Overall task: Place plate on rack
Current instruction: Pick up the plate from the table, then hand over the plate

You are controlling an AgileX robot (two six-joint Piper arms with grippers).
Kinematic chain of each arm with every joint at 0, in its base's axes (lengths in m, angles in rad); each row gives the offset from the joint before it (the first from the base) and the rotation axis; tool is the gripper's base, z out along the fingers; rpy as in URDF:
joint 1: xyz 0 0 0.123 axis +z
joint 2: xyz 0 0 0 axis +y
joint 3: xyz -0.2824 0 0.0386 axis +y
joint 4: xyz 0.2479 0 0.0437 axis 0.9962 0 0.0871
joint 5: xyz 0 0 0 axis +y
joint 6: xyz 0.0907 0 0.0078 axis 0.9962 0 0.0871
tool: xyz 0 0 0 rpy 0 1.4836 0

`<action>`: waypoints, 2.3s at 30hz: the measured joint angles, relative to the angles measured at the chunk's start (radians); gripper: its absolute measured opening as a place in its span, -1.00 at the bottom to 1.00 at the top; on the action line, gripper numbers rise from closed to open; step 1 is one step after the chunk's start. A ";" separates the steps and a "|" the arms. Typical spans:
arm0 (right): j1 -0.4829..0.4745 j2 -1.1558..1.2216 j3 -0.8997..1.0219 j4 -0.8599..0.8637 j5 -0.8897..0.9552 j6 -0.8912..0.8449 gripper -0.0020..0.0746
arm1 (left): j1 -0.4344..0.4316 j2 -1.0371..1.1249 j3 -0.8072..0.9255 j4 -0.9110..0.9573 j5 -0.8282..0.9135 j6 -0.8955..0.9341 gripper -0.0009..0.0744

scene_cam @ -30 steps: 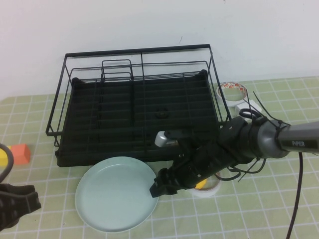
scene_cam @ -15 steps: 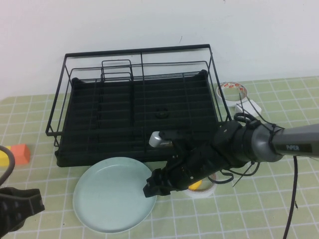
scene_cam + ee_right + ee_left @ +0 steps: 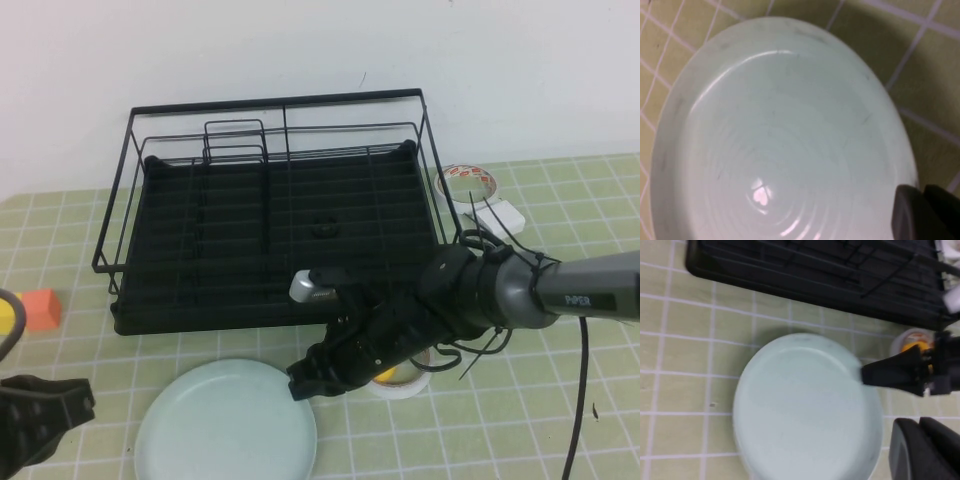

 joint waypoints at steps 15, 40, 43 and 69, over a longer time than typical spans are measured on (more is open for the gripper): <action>0.009 -0.321 0.007 -0.225 0.091 0.032 -0.92 | 0.000 0.000 0.000 -0.396 -0.016 0.197 0.26; 0.009 -0.570 0.008 -0.327 0.101 0.032 -0.91 | 0.000 0.000 0.000 -0.430 -0.126 0.217 0.37; 0.005 -0.570 0.008 -0.348 0.074 0.032 -0.92 | 0.000 0.000 0.000 -0.432 -0.118 0.247 0.37; -0.038 -0.570 0.014 -0.002 0.120 -0.346 -0.42 | -0.002 0.050 0.000 -0.608 -0.138 0.892 -0.70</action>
